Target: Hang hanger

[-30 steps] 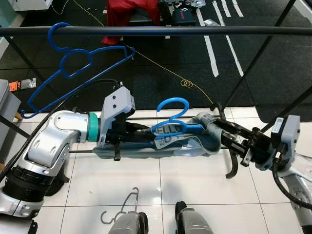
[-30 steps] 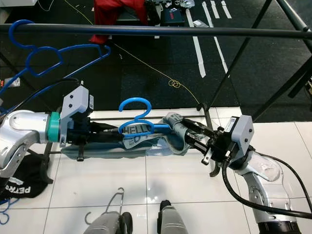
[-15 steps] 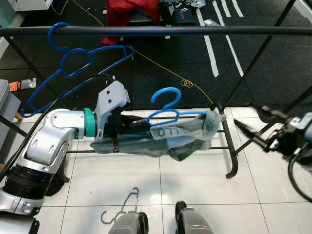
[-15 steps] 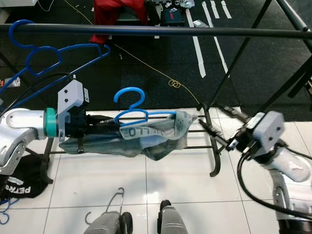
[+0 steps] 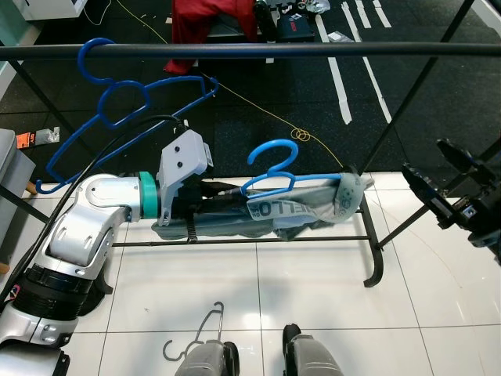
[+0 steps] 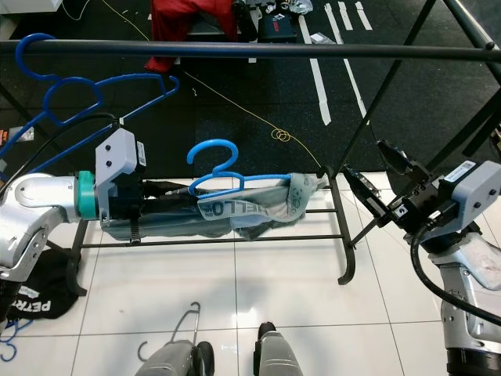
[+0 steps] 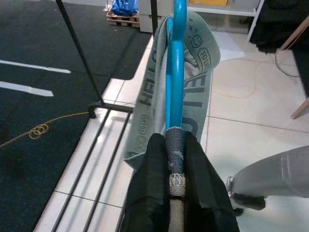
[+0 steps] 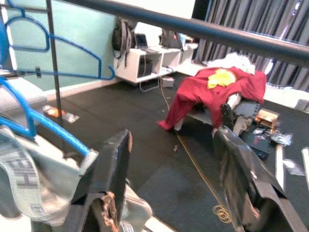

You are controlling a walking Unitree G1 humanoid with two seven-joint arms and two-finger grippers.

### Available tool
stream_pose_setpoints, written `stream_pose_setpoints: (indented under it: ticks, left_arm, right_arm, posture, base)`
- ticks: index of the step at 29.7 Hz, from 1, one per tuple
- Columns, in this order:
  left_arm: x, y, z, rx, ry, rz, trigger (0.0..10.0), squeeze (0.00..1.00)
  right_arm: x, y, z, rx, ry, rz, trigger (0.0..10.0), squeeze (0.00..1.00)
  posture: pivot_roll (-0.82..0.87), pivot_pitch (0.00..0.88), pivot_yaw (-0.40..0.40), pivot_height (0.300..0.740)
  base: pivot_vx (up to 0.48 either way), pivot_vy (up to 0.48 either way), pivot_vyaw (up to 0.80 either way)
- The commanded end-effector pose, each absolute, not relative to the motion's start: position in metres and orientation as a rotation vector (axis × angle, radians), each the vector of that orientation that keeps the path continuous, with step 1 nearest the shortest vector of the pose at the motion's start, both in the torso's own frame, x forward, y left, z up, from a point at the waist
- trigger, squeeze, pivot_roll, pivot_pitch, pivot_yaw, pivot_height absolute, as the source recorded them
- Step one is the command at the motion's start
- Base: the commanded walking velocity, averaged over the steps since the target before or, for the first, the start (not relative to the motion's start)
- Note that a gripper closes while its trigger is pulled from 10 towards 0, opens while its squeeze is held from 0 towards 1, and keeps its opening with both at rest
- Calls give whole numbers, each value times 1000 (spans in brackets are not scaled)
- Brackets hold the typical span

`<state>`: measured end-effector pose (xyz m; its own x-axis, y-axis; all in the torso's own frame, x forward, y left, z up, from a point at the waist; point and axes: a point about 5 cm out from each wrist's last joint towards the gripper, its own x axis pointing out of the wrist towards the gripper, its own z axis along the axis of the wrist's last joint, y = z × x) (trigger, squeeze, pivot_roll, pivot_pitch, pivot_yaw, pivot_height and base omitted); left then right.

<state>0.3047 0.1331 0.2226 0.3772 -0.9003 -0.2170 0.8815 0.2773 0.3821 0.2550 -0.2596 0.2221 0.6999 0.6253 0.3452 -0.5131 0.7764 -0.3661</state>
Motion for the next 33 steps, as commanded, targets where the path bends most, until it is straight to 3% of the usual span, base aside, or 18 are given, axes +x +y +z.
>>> stream_pose_setpoints:
  ticks: [1, 2, 3, 10, 24, 25, 33]
  left_arm:
    - [301, 131, 217, 501, -37, -1224, 0, 0]
    - [300, 126, 211, 541, -36, -1251, 0, 0]
    - [298, 121, 206, 576, -43, -1281, 0, 0]
    - [302, 107, 209, 608, -94, -1343, 0, 0]
    - [305, 99, 215, 602, -126, -1366, 0, 0]
    - [306, 100, 216, 610, -131, -1369, 0, 0]
    - [310, 108, 221, 629, -105, -1397, 0, 0]
  right_arm:
    - [254, -253, 219, -232, -464, 689, 10000, 0]
    - [255, -234, 218, -209, -447, 817, 10000, 553]
    - [257, -218, 219, -187, -424, 941, 10000, 1000]
    - [259, -196, 220, -178, -277, 1224, 10000, 1000]
    - [267, -193, 220, -258, -215, 1290, 10000, 1000]
    - [267, -195, 221, -282, -178, 1302, 10000, 0]
    - [268, -198, 220, -301, -37, 1353, 10000, 0]
  posture:
    - [-74, 141, 101, 740]
    - [-77, 139, 100, 740]
    - [-80, 137, 105, 740]
    - [-86, 133, 100, 740]
    - [-91, 123, 108, 740]
    - [-88, 125, 104, 740]
    - [-59, 140, 109, 740]
  base:
    - [0, 0, 0]
    - [0, 0, 0]
    - [0, 0, 0]
    - [0, 0, 0]
    - [0, 0, 0]
    - [0, 0, 0]
    - [0, 0, 0]
